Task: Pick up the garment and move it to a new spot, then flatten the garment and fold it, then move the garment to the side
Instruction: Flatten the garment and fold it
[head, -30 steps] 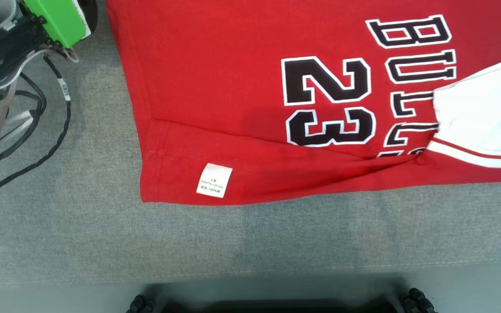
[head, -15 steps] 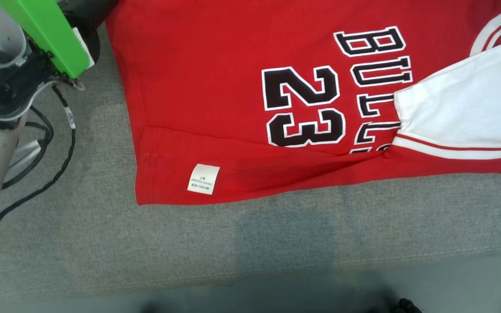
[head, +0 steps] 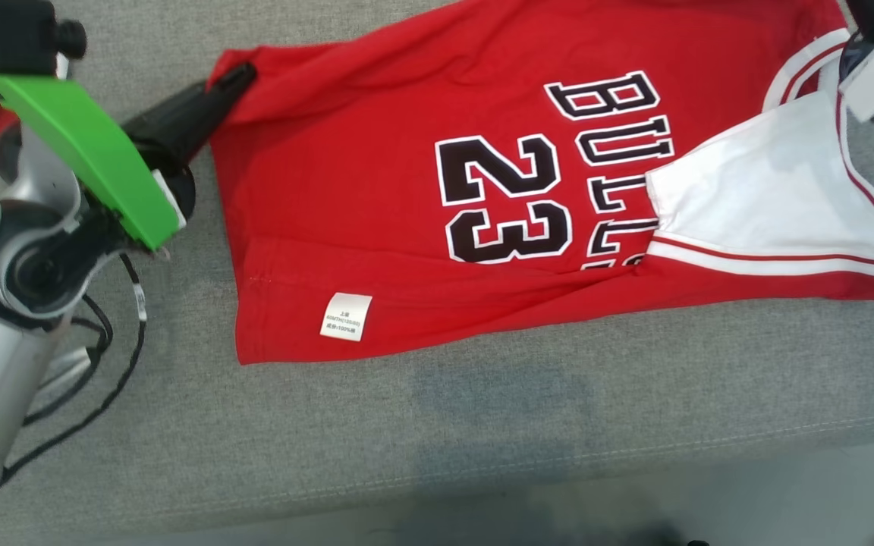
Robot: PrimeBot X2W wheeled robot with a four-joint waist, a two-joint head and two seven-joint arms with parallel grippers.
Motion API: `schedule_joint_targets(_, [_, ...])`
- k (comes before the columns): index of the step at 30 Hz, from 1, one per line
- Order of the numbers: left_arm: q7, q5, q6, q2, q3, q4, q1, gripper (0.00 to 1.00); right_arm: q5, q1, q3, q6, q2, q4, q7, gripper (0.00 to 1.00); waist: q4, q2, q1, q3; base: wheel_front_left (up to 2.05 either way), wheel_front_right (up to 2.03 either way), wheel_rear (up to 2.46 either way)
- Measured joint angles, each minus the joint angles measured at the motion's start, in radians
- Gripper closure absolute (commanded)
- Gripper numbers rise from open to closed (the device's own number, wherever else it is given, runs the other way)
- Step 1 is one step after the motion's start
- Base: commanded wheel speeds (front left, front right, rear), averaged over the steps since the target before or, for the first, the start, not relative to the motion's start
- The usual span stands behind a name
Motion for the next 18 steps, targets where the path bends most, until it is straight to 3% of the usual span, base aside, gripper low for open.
schedule_joint_targets(18, [-0.097, -0.019, -0.003, 0.086, 0.016, -0.221, 0.241, 1.00, 0.098, 0.270, -0.051, 0.000, -0.080, -0.164, -0.123, 1.00, -0.039, 0.0000, 0.0000, -0.070, 0.00, 0.00, 0.00])
